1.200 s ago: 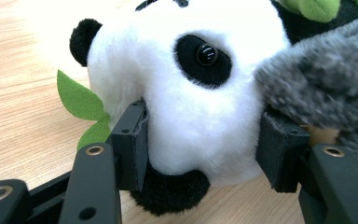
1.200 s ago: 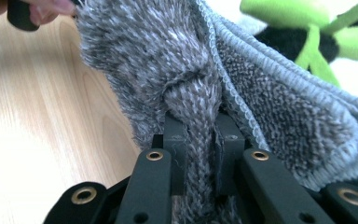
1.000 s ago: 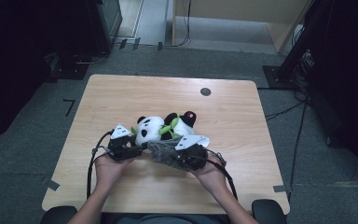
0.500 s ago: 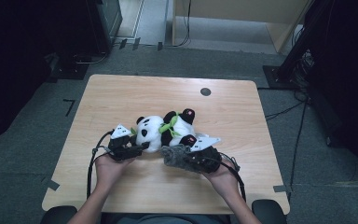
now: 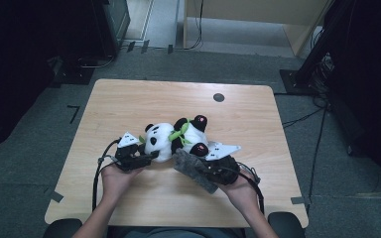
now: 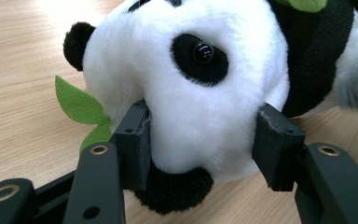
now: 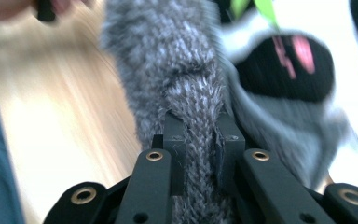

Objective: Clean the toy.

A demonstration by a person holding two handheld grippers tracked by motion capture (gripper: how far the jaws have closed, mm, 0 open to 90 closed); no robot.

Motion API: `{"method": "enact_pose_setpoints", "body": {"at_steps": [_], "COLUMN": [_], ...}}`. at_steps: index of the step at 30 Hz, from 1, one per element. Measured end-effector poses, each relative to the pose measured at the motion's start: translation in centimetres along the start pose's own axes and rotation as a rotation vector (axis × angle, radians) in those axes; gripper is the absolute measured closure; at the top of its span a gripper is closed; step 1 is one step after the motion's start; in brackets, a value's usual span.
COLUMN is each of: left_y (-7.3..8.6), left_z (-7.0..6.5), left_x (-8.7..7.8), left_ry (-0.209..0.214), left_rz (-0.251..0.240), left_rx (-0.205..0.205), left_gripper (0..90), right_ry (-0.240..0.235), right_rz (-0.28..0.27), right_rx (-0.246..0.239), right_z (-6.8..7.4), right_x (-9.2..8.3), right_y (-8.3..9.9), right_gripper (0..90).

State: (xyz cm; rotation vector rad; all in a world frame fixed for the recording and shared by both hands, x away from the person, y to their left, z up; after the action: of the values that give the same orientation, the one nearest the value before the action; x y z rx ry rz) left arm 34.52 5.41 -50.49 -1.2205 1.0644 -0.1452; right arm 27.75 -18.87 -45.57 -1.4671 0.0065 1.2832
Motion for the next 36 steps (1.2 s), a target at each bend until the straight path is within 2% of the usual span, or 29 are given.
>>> {"method": "enact_pose_setpoints", "body": {"at_steps": [5, 6, 7, 11, 14, 15, 16, 18, 20, 21, 28, 31, 36], "left_y": [0.0, 0.0, 0.0, 0.0, 0.0, 0.0, 0.0, 0.0, 0.0, 0.0, 0.0, 0.0, 0.0], "left_z": [0.0, 0.0, -0.1, -0.1, -0.1, -0.1, -0.1, -0.1, -0.1, -0.1, -0.1, -0.1, -0.1], "left_x": [0.0, 0.0, 0.0, 0.0, 0.0, 0.0, 0.0, 0.0, 0.0, 0.0, 0.0, 0.0, 0.0], "left_ry": [-0.001, -0.001, -0.001, -0.005, -0.005, -0.005, -0.006, -0.006, -0.007, -0.008, 0.000, 0.004, 0.006], "left_rz": [0.000, 0.000, -0.003, 0.002, 0.005, 0.005, 0.000, 0.000, 0.001, 0.001, 0.004, 0.004, 0.006], "left_rx": [-0.001, -0.001, -0.002, 0.008, 0.010, 0.010, 0.007, 0.004, 0.005, 0.004, 0.013, 0.010, 0.015], "left_gripper": [44.7, 44.7, 44.7, 44.7, 44.6, 44.6, 44.5, 44.5, 44.5, 44.5, 44.6, 44.8, 44.8], "right_ry": [-0.041, -0.041, -0.048, -0.051, -0.020, -0.020, 0.022, 0.040, 0.038, 0.033, 0.020, 0.018, 0.017], "right_rz": [-0.052, -0.052, -0.071, -0.089, -0.073, -0.073, -0.052, -0.031, -0.019, -0.010, -0.006, 0.008, 0.024], "right_rx": [-0.034, -0.034, -0.038, -0.056, -0.068, -0.068, -0.089, -0.094, -0.089, -0.072, -0.063, -0.058, -0.075], "right_z": [1.8, 1.8, 2.3, 2.8, 2.8, 2.8, 2.8, 2.8, 2.6, 2.2, 2.0, 1.8, 1.7], "right_x": [0.3, 0.3, 0.8, 2.5, 4.8, 4.8, 6.5, 7.8, 8.4, 9.2, 9.0, 8.6, 8.1], "right_y": [-3.2, -3.2, -4.9, -7.7, -9.4, -9.4, -10.0, -10.2, -10.2, -10.0, -9.4, -8.3, -6.9], "right_gripper": [79.4, 79.4, 79.4, 79.2, 79.0, 79.0, 78.9, 78.9, 78.9, 79.0, 79.3, 79.6, 79.7]}}
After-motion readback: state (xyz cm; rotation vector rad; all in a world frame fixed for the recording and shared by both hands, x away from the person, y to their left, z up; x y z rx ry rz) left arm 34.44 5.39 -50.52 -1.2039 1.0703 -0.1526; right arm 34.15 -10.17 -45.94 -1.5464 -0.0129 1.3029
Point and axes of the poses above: each handheld gripper's, and its own axes: x roughly forward along the jaws, y roughly out of its underside, z roughly to its left, the point moved 5 cm from there along x, roughly forward along the jaws, and after that the axes turned 12 degrees about x, right-handed, at the moved point
